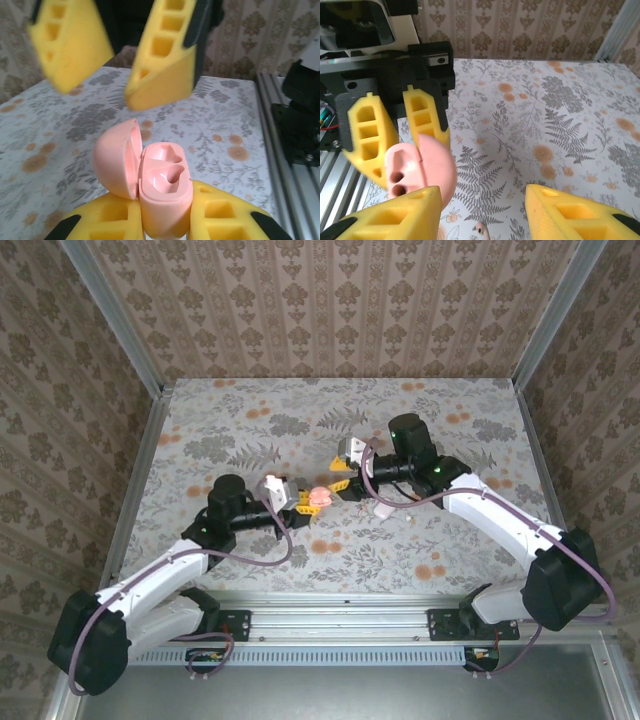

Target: Insert wireless bluetooth earbuds into charging case

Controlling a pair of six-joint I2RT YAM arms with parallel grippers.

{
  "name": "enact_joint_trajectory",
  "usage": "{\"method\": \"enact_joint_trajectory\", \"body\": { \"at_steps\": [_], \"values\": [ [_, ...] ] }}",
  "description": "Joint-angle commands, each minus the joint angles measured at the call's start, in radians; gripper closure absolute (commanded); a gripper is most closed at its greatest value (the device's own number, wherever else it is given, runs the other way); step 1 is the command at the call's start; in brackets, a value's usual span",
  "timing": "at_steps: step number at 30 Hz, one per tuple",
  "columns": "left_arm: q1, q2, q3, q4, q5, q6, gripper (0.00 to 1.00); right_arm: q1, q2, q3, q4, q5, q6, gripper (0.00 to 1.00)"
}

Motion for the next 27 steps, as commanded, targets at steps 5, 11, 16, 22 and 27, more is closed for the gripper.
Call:
{"method": "enact_joint_trajectory", "body": {
  "at_steps": [5,11,16,22,27],
  "values": [
    [0.062,-0.039,-0.080,0.178,-0.121,-0.118,0.85,-0.004,-0.064,0.028,-0.141,0.132,0.066,0.53],
    [0.135,-0.086,-0.139,0.179,-0.242,-0.156,0.85,0.002,-0.040,0.064,-0.304,0.223,-0.100,0.54],
    [0.217,-0.135,-0.163,0.128,-0.302,-0.165,0.85,0.032,0.039,0.138,-0.456,0.259,-0.304,0.51],
    [0.246,-0.172,-0.180,0.070,-0.417,-0.188,0.85,0.074,0.197,0.241,-0.553,0.295,-0.473,0.52],
    [0.257,-0.204,-0.191,0.027,-0.448,-0.172,0.85,0.128,0.352,0.336,-0.609,0.354,-0.578,0.52]
  ]
}}
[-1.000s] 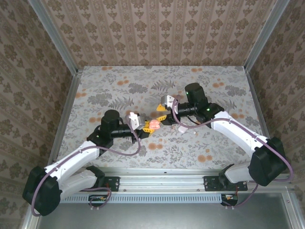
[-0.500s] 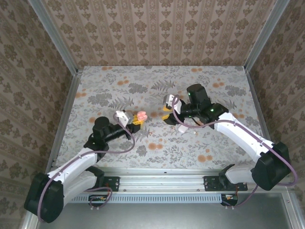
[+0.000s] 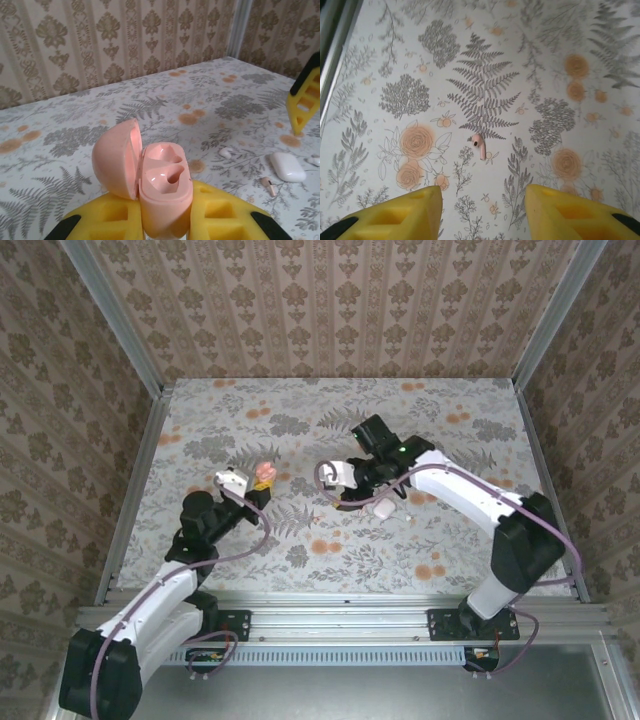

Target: Insert wireless bluetooth earbuds into charging case

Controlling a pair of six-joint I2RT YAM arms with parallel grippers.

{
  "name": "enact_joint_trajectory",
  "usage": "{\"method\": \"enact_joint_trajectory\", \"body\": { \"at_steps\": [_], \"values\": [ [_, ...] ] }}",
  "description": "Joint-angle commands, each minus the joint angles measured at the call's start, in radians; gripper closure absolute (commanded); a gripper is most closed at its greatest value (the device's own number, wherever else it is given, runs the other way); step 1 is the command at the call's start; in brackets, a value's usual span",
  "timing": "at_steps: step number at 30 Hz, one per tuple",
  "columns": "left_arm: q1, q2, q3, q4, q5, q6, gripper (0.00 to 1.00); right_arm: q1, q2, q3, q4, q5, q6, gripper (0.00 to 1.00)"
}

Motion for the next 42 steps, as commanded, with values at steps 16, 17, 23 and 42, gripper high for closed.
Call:
{"method": "enact_joint_trajectory", "body": {
  "at_steps": [16,17,23,42],
  "values": [
    [0.020,-0.081,-0.022,-0.113,-0.153,0.022,0.85,0.123,0.424,0.275,-0.149,0.193,-0.247,0.57],
    [0.020,-0.084,-0.022,-0.116,-0.158,0.023,0.85,0.127,0.432,0.280,-0.147,0.196,-0.251,0.57],
    [0.024,-0.100,-0.026,-0.119,-0.184,0.026,0.85,0.139,0.493,0.319,-0.157,0.207,-0.267,0.59],
    [0.024,-0.103,-0.017,-0.141,-0.173,0.032,0.85,0.150,0.554,0.339,-0.162,0.234,-0.271,0.73]
  ]
}}
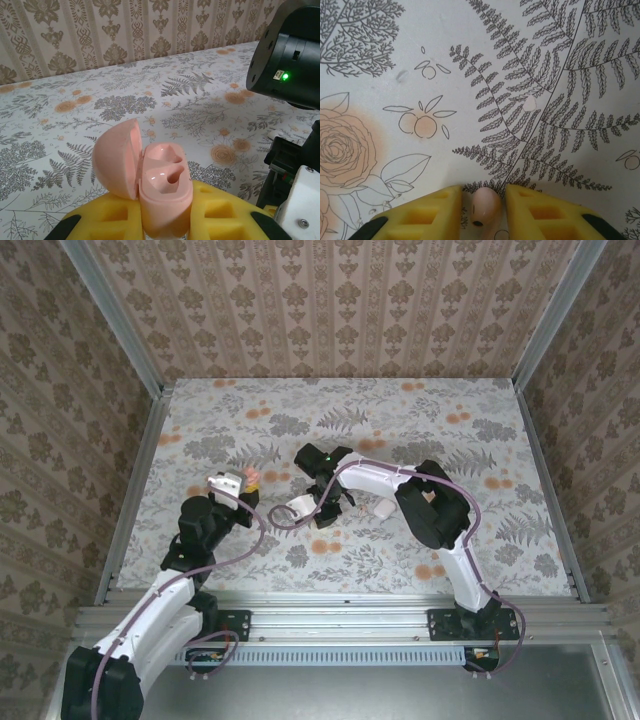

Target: Insert wireless bluetooth earbuds into charging case

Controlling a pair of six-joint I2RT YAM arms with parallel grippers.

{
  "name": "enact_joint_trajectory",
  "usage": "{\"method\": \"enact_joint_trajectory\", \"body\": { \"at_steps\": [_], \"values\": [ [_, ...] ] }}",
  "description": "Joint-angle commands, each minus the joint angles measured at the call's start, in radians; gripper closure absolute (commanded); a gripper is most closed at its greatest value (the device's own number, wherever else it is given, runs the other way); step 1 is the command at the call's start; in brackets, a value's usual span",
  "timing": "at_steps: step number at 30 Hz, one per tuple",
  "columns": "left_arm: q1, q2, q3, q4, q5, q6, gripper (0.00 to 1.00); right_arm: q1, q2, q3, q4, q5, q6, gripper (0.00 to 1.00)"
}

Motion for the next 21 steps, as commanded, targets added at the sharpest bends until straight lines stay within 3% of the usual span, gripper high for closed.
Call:
{"method": "enact_joint_trajectory", "body": {
  "at_steps": [1,5,13,21],
  "values": [
    [0.006,-0.015,0.005,0.002,-0.002,0.021,0.85,0.006,0.024,0.033,-0.037,0.023,-0.016,0.74],
    [0.006,-0.015,0.007,-0.004,-0.001,0.022,0.85,0.005,0.032,0.034,-0.035,0.040,-0.019,0.81],
    [0.006,-0.014,0.008,-0.001,0.014,0.022,0.85,0.002,-0.007,-0.002,0.008,0.027,0.003,0.84],
    [-0.003,0.066,0.015,0.085,0.110,-0.004,0.86,-0.062,-0.204,-0.193,0.209,-0.175,0.204,0.84]
  ]
}}
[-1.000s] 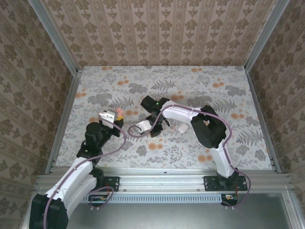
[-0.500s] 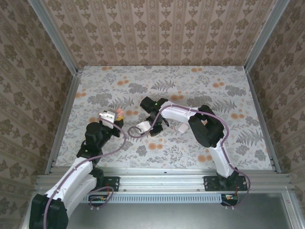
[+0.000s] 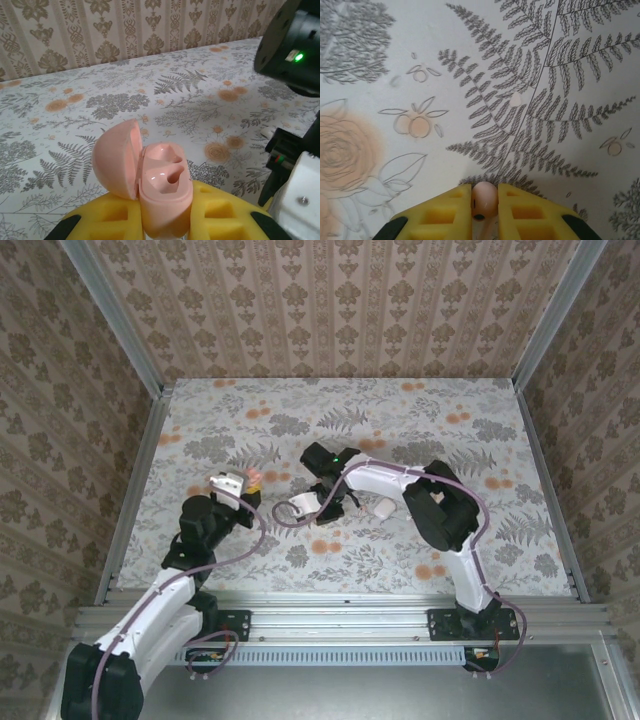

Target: Insert wireless bluetooth earbuds into charging case

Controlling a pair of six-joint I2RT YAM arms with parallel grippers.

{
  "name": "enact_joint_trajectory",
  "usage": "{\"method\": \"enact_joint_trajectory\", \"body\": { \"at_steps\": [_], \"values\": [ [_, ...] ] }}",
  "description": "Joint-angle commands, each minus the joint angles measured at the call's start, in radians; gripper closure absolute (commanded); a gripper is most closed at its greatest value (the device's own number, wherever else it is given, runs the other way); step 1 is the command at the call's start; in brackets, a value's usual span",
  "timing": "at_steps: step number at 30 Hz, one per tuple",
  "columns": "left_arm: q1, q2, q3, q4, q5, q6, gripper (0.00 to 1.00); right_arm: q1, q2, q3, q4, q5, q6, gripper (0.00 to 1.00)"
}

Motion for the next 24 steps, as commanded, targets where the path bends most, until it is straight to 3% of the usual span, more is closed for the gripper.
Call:
{"method": "enact_joint_trajectory", "body": {
  "at_steps": [1,9,13,24],
  "values": [
    [-0.011,0.051,0.016,0.089,0.084,-0.006,0.86,-0.044,-0.145,-0.108,0.138,-0.146,0.143,0.84],
    [-0.107,0.252,0.027,0.326,0.090,-0.014,0.87,-0.161,-0.379,-0.396,0.457,-0.378,0.432,0.84],
    [-0.149,0.372,0.026,0.493,0.099,-0.041,0.88,-0.223,-0.479,-0.547,0.708,-0.468,0.634,0.84],
    [-0.212,0.647,0.052,0.852,0.183,-0.080,0.87,-0.278,-0.635,-0.842,1.371,-0.448,1.138,0.83]
  ]
}}
